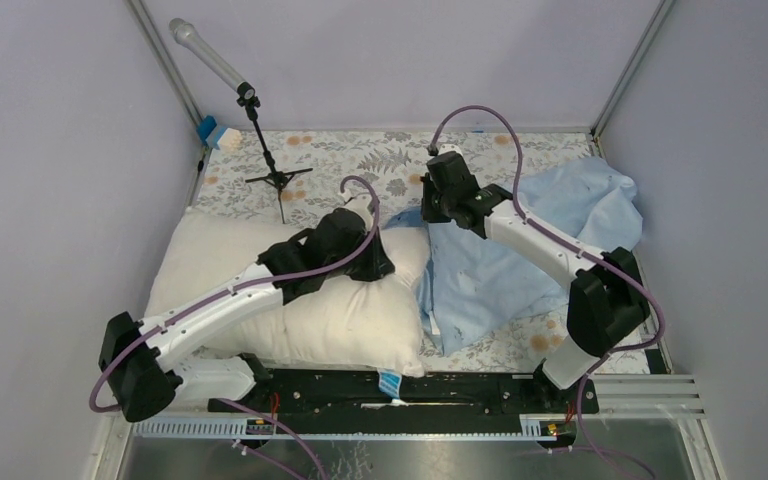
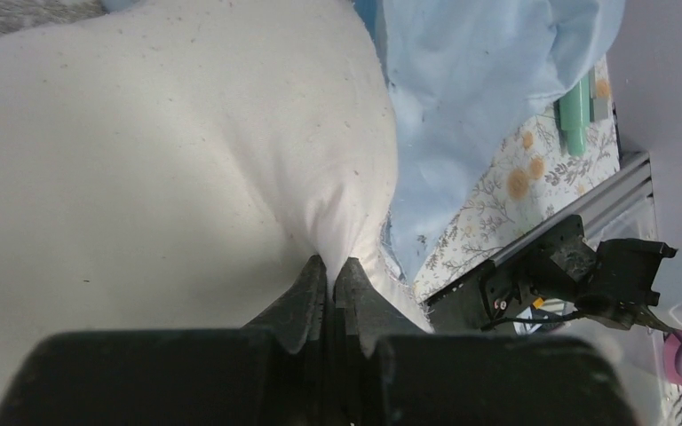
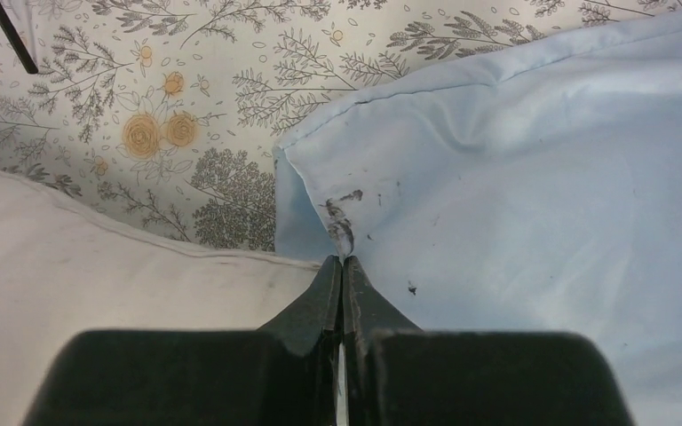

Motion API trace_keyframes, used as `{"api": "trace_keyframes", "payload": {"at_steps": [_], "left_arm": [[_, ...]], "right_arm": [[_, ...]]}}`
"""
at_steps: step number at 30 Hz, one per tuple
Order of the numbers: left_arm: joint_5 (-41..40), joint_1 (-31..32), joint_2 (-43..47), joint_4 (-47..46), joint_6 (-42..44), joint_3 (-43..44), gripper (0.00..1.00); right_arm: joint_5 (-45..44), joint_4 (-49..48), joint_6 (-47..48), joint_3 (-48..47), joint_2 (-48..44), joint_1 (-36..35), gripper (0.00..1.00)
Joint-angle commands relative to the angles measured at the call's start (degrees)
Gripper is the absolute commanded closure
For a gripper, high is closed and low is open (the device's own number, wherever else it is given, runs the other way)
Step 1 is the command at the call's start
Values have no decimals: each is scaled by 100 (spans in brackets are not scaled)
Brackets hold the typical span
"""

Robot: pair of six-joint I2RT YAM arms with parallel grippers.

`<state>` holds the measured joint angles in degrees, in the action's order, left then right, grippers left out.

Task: Put the pillow into the pillowcase

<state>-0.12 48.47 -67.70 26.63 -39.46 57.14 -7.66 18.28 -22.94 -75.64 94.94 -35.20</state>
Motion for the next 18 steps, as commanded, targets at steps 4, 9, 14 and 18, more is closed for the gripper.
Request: {"api": "trace_keyframes", "payload": {"at_steps": [4,9,14,18], "left_arm": [[564,320,-424,-1431,-387,115,100],[866,317,-793,-1428,-197,948,100],[875,319,-1156,-1319,77,1545,100],[817,164,-1496,-1651,208,1334,100]], "right_arm": [[-30,83,65,276,-672,-30,100],[34,66,235,560,-1085,-22,100],[279,110,338,679,-1311,-24,100],[369,208,326,700,-1431,-25,100]]}}
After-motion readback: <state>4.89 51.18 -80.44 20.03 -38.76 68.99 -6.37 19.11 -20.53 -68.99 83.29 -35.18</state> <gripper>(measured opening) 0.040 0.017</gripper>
